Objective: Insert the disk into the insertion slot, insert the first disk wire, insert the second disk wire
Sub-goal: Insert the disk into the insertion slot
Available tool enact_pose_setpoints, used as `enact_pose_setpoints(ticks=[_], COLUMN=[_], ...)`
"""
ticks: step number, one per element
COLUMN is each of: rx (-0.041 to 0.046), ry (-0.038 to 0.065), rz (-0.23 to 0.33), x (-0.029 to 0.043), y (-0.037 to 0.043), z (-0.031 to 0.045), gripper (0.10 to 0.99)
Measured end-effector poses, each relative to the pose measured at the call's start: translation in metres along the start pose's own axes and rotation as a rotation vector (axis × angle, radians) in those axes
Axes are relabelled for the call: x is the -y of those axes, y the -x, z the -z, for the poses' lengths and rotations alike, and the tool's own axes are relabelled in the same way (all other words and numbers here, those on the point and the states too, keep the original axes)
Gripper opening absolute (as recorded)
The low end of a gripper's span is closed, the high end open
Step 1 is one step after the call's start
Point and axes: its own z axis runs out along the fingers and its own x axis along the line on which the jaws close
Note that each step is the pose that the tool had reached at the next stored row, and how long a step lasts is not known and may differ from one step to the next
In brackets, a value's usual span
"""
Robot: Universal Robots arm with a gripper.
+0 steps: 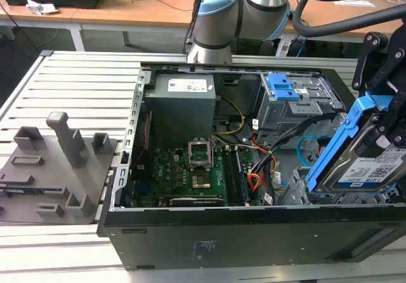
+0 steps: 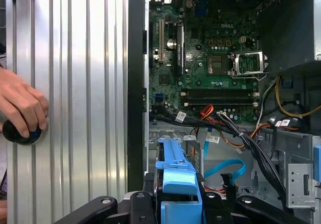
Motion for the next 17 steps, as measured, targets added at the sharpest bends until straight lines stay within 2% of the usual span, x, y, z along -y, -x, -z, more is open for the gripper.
enact_pose_setpoints(ticks=[7, 13, 15, 17], rx=[0.0000, 0.0000, -0.0001, 0.0001], ry=[0.000, 0.000, 0.000, 0.000], rz=[0.000, 0.000, 0.000, 0.000], x=[0.0023, 0.0025, 0.0024, 0.0024], y=[0.0008, 0.0116, 0.0184, 0.0198], z=[-0.0024, -0.0033, -0.0032, -0.0044], gripper=[0.365, 0.365, 0.365, 0.365])
